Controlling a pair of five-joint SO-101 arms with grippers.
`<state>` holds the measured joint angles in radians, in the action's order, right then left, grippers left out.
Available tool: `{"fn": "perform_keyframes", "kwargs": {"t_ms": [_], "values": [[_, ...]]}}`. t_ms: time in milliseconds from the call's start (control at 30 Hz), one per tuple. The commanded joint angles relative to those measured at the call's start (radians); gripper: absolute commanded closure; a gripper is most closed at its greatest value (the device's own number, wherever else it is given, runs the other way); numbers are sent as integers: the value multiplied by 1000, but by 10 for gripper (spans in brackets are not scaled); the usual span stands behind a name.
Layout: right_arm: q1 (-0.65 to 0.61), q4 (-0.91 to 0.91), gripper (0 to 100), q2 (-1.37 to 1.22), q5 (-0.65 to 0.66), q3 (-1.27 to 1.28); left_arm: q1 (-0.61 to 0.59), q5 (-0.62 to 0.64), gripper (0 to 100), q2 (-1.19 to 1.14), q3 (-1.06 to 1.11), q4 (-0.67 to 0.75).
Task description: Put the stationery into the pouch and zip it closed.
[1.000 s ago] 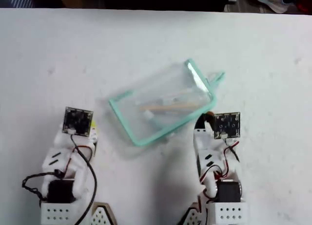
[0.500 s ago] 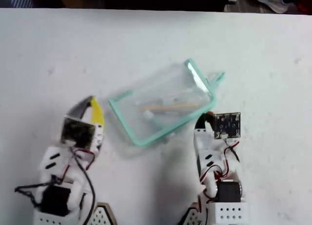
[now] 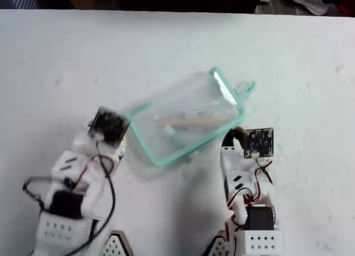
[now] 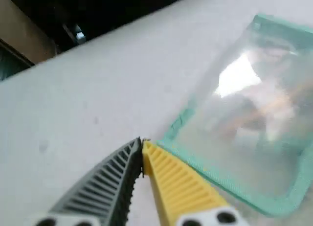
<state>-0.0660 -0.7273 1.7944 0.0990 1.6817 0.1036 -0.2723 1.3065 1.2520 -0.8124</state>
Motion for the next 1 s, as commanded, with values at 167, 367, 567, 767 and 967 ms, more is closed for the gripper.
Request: {"fn": "perform_keyframes", "kwargs": {"t_ms": [167, 367, 567, 767, 967], "values": [[7, 38, 977, 8, 0, 8, 15, 129, 976, -229, -135, 114], [7, 38, 977, 8, 0, 8, 22, 279, 862, -441, -221, 176], [5, 36, 977, 7, 0, 8, 131, 350, 843, -714, -322, 184], [4, 36, 977, 7, 0, 8, 153, 385, 842, -863, -325, 282], [4, 35, 977, 7, 0, 8, 113, 407, 841, -931, -364, 199]]}}
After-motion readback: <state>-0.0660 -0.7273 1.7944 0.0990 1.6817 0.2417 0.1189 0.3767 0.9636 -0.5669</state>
